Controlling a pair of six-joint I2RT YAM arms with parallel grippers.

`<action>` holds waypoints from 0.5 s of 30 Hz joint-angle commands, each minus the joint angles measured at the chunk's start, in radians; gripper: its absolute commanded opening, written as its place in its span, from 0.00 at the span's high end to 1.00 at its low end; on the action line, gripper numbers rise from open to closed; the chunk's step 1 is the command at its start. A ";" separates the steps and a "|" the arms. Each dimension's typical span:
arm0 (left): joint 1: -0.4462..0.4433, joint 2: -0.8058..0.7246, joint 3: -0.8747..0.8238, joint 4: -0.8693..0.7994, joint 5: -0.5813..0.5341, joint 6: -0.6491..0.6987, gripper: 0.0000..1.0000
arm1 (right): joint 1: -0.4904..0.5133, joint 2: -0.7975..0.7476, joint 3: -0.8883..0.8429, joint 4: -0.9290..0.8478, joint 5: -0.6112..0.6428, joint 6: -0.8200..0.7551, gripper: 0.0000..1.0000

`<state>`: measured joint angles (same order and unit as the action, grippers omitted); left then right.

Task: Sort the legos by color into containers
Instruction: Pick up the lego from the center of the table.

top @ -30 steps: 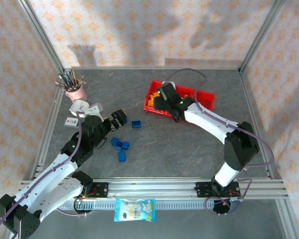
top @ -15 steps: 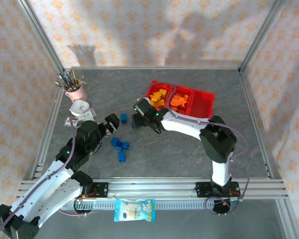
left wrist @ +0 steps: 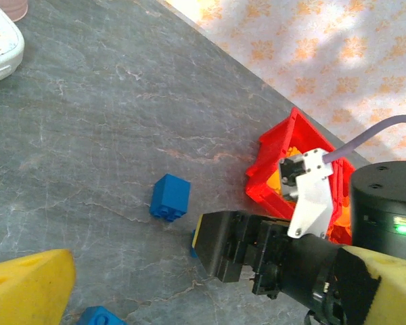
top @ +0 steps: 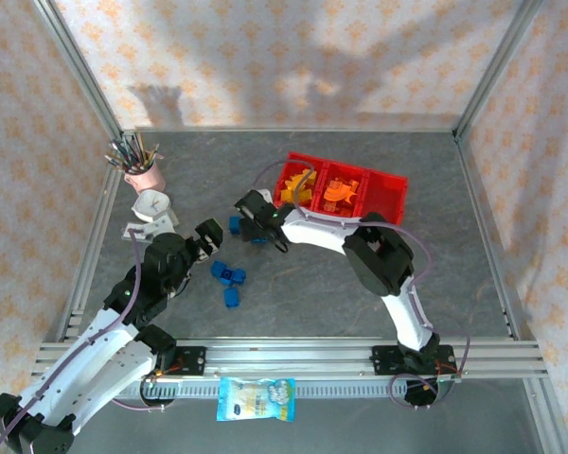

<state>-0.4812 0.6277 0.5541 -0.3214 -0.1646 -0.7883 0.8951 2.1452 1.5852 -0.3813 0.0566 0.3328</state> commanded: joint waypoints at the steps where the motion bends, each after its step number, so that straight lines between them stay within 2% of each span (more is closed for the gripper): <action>1: 0.010 -0.006 -0.008 -0.015 -0.021 -0.011 0.01 | 0.008 0.039 0.046 -0.049 0.041 0.024 0.22; 7: 0.009 0.000 -0.019 -0.002 -0.005 -0.012 0.01 | 0.008 0.066 0.049 -0.044 0.029 0.032 0.33; 15: 0.009 0.009 -0.013 0.010 0.016 -0.005 0.01 | 0.007 0.029 0.017 -0.030 0.031 0.030 0.55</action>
<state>-0.4812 0.6308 0.5468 -0.3222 -0.1616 -0.7883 0.8963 2.2021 1.6100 -0.3996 0.0742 0.3580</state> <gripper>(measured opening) 0.992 0.473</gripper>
